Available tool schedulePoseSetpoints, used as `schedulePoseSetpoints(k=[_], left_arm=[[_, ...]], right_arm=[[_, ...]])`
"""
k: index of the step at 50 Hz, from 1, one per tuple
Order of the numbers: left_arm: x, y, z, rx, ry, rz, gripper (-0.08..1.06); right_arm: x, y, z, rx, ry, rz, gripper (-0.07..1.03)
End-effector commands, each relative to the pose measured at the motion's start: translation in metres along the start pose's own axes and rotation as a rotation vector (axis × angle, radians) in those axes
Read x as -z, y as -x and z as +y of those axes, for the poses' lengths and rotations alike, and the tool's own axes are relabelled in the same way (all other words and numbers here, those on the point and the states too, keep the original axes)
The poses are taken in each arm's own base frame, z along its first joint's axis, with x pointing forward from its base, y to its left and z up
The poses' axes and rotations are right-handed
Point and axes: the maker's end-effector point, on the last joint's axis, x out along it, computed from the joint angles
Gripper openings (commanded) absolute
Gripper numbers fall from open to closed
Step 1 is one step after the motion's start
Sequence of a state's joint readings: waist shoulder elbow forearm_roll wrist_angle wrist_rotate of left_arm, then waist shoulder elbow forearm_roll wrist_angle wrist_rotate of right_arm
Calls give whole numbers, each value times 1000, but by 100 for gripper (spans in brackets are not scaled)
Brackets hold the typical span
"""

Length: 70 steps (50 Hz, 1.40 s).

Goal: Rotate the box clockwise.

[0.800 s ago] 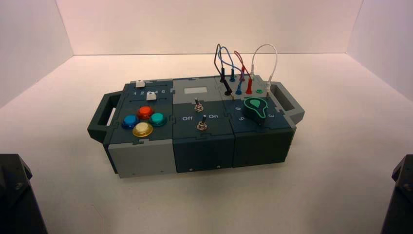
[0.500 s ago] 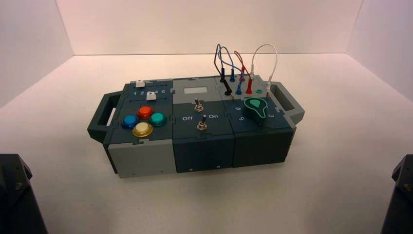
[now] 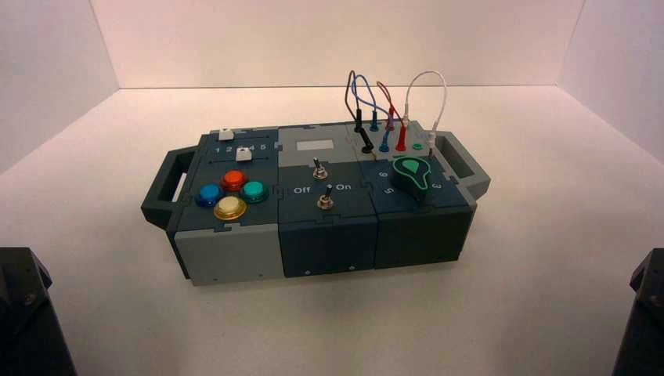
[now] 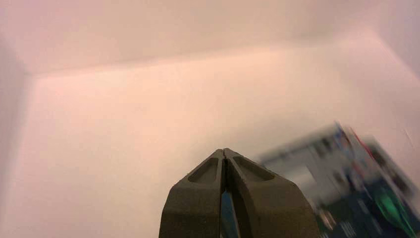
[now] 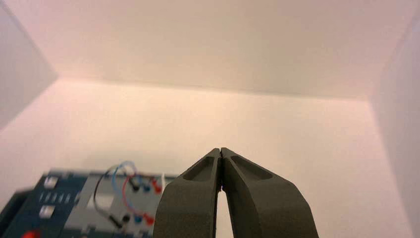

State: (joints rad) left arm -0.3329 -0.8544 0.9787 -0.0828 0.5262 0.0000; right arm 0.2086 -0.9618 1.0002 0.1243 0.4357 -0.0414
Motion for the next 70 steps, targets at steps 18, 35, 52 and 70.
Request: schedulePoseSetpoints(k=[18, 35, 52, 70], left_arm=[[70, 2, -98, 269, -136, 422, -3], [116, 21, -119, 367, -121, 600, -3], [164, 24, -120, 381, -133, 747, -3], [182, 15, -123, 359, -179, 834, -3]], right_arm=[[-7, -71, 53, -135, 63, 207, -3], [-4, -136, 62, -125, 71, 324, -3], [19, -199, 75, -129, 93, 441, -3], [54, -256, 94, -141, 113, 544, -3]])
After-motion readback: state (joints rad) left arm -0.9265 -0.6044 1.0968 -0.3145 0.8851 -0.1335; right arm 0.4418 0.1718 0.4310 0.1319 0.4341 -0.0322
